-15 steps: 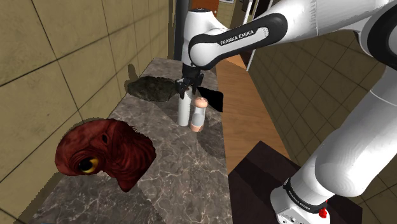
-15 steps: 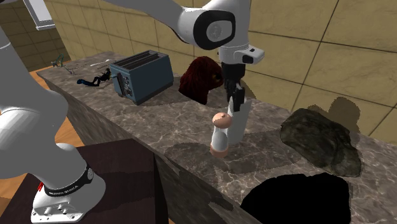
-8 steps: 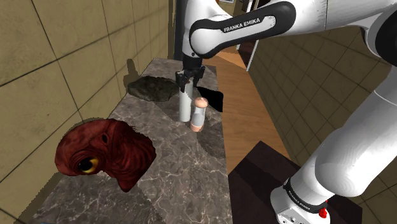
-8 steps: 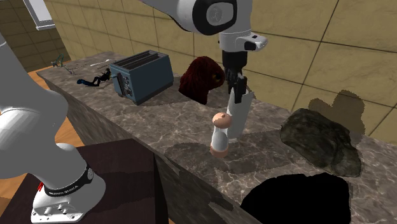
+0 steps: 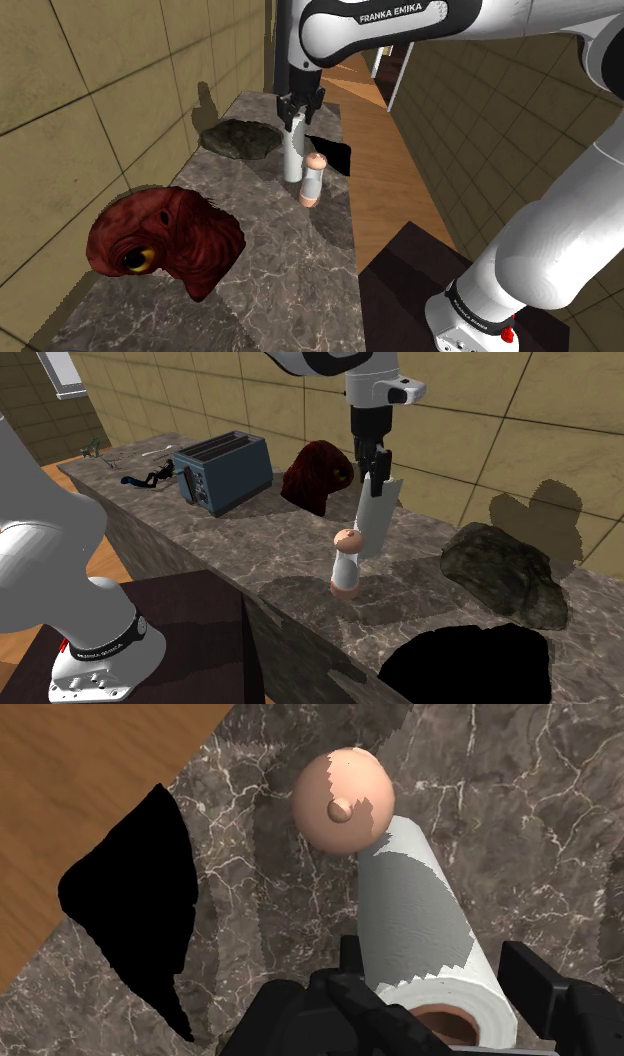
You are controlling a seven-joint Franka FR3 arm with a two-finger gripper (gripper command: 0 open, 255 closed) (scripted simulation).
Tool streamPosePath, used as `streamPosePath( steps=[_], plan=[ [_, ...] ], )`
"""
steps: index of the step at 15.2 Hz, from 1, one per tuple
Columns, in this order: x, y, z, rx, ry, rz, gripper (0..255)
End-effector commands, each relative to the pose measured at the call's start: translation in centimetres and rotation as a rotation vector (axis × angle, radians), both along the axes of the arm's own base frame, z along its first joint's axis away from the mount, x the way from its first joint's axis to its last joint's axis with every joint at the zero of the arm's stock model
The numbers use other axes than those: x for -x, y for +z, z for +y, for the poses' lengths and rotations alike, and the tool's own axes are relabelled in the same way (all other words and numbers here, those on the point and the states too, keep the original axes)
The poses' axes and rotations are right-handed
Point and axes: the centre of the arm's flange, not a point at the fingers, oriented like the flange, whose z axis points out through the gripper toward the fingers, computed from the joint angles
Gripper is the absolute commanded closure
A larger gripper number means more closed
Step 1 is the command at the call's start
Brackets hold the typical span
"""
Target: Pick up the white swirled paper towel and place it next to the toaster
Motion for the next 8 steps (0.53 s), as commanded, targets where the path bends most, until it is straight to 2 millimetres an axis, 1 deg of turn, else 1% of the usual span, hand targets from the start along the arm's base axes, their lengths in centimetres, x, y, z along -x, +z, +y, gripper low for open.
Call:
streamPosePath(
  steps=[1, 8],
  plan=[
    [-0.1, 0.9, -0.2, 0.0, 0.0, 0.0, 255],
    [-0.1, 4.6, -0.2, 0.0, 0.0, 0.0, 255]
  ],
)
